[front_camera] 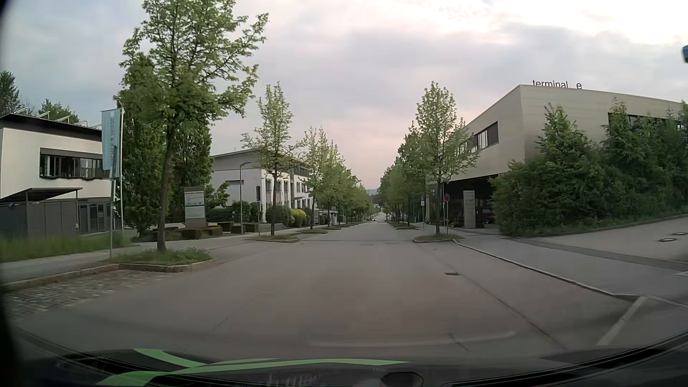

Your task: Follow the waypoints while adhering to traffic rules and regulations

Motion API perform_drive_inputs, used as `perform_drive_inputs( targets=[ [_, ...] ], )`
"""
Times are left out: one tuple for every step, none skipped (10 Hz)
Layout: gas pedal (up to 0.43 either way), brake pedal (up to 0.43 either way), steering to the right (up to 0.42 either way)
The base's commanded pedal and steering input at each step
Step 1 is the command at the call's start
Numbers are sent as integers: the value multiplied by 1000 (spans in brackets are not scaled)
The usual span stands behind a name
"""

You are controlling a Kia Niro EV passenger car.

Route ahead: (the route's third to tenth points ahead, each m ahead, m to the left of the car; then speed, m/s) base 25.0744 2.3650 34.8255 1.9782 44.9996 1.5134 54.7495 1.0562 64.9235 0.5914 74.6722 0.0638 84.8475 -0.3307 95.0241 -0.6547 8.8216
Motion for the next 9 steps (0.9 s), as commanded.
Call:
perform_drive_inputs(
  targets=[
    [20, 0, 7],
    [20, 0, 7],
    [20, 0, 8],
    [20, 0, 8],
    [20, 0, 8],
    [20, 0, 8],
    [20, 0, 8],
    [20, 0, 8],
    [20, 0, 6]
  ],
)
